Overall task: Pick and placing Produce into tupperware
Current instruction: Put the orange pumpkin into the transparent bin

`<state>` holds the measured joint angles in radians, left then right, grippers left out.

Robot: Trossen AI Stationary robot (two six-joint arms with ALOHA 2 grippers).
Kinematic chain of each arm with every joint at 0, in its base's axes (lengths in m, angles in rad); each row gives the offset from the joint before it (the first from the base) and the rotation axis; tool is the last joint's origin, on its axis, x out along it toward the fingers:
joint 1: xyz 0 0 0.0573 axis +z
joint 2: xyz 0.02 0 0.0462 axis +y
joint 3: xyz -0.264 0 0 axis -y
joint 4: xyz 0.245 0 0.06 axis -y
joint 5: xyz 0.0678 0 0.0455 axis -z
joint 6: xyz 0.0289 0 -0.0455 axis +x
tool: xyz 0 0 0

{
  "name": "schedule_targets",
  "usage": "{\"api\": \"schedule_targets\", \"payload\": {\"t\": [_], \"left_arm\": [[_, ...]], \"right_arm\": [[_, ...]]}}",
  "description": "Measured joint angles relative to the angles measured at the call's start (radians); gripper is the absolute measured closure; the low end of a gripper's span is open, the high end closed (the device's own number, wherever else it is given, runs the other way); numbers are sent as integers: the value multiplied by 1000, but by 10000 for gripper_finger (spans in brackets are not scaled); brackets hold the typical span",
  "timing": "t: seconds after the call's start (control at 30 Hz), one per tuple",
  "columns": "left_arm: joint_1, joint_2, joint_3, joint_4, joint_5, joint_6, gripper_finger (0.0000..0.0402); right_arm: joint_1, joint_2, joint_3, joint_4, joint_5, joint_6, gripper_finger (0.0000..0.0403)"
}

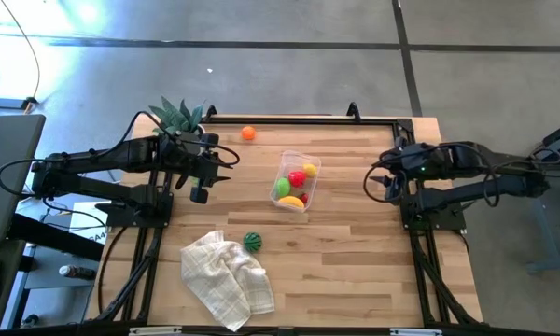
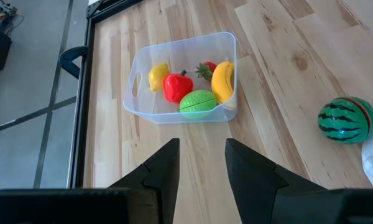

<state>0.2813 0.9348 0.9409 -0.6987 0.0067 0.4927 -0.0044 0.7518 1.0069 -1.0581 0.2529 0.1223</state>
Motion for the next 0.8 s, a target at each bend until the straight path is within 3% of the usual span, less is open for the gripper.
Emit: {"api": "schedule_targets", "payload": {"t": [0.8], "left_arm": [[0,0,0,0,0,0,284]], "right_arm": [[0,0,0,1,-1,8,246]]}}
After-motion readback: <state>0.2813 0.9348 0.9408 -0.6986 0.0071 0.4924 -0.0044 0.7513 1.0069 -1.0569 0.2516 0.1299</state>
